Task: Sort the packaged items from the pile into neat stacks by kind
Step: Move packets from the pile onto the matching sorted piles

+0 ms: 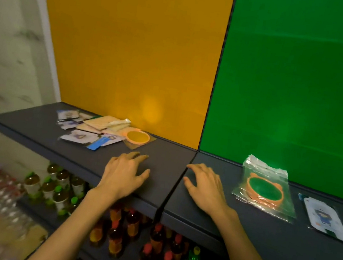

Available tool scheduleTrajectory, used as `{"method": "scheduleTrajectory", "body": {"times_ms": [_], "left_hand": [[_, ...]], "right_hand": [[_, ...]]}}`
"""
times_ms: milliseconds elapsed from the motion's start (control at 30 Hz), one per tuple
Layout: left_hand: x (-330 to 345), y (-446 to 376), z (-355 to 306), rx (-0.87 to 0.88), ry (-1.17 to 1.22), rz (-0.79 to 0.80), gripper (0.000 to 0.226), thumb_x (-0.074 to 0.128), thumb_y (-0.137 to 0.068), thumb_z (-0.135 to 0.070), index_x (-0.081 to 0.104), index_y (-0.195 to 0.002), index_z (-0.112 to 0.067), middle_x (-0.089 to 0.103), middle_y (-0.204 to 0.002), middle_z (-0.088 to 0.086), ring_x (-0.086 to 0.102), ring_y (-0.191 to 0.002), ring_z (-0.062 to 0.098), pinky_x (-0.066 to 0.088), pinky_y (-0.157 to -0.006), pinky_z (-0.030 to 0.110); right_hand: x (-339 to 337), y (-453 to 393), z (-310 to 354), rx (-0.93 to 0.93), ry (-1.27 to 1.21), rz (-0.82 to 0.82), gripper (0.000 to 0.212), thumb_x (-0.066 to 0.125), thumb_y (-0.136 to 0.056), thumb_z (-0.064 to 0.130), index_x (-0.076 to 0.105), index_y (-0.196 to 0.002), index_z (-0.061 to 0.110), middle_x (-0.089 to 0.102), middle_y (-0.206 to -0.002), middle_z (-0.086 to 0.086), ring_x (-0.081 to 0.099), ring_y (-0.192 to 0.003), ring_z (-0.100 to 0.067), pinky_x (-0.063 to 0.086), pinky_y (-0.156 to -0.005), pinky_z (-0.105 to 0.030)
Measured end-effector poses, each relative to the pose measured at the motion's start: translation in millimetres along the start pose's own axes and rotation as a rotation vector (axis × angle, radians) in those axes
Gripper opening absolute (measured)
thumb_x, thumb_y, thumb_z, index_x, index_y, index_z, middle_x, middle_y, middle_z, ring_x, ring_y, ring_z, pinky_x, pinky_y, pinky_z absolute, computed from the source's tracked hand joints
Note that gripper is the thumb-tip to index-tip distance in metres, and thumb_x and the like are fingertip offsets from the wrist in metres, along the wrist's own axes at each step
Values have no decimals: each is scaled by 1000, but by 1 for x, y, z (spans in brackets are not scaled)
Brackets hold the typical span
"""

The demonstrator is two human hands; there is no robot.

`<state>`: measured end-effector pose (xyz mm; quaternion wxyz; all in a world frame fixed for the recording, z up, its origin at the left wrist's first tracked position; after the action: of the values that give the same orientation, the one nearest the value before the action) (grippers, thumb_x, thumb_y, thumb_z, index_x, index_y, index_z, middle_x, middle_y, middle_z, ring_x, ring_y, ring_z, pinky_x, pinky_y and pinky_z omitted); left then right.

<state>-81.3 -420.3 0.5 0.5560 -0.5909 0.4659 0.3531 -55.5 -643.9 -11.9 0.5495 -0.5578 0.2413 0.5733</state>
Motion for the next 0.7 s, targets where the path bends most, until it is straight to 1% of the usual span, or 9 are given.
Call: {"method": "scheduleTrajectory", "body": {"times_ms": [133,333,467,600,700], "left_hand": [[-10,14,64,-55,-32,17,60,39,-93,-62,41,-147,-37,43,-153,-2,46,-134,22,41,-104,44],[-31,35,163,-99,-68,8,62,39,-92,-63,40,-147,-36,43,-153,-2,50,-130,23,45,-99,44],[-37,45,233,-120,-50,18,63,39,-91,-63,40,-148,-36,44,-151,-3,50,-130,23,46,-98,45],[-36,51,293,-135,-23,27,62,40,-92,-63,40,-148,-35,42,-153,-1,47,-133,23,45,-102,46],[-31,48,329,-131,-10,37,63,39,-91,-64,40,-147,-36,44,-152,-2,48,-132,23,46,-102,47]], "right_hand": [[23,-16,54,-23,-23,-4,48,48,-97,45,46,-141,27,52,-139,3,47,-127,-21,38,-101,-40],[57,-41,145,-21,-36,4,48,50,-95,45,47,-140,27,53,-138,2,49,-126,-23,40,-101,-41],[80,-57,202,-10,-38,2,48,51,-94,44,48,-139,27,53,-137,2,49,-126,-22,40,-101,-41],[102,-70,244,16,-38,5,47,52,-95,44,48,-139,27,51,-138,2,47,-127,-21,40,-101,-42],[116,-79,266,34,-24,0,47,52,-95,43,48,-139,27,52,-138,1,47,-127,-22,41,-101,-42]]}}
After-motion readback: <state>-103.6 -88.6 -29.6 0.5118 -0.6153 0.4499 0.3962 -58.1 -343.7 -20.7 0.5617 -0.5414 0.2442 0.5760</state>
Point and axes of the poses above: each hand's wrist, its own y-axis away from the middle knuckle, its own x-axis out of the palm, z = x × y, the point moved 8 cm from there along -y, towards the middle knuckle
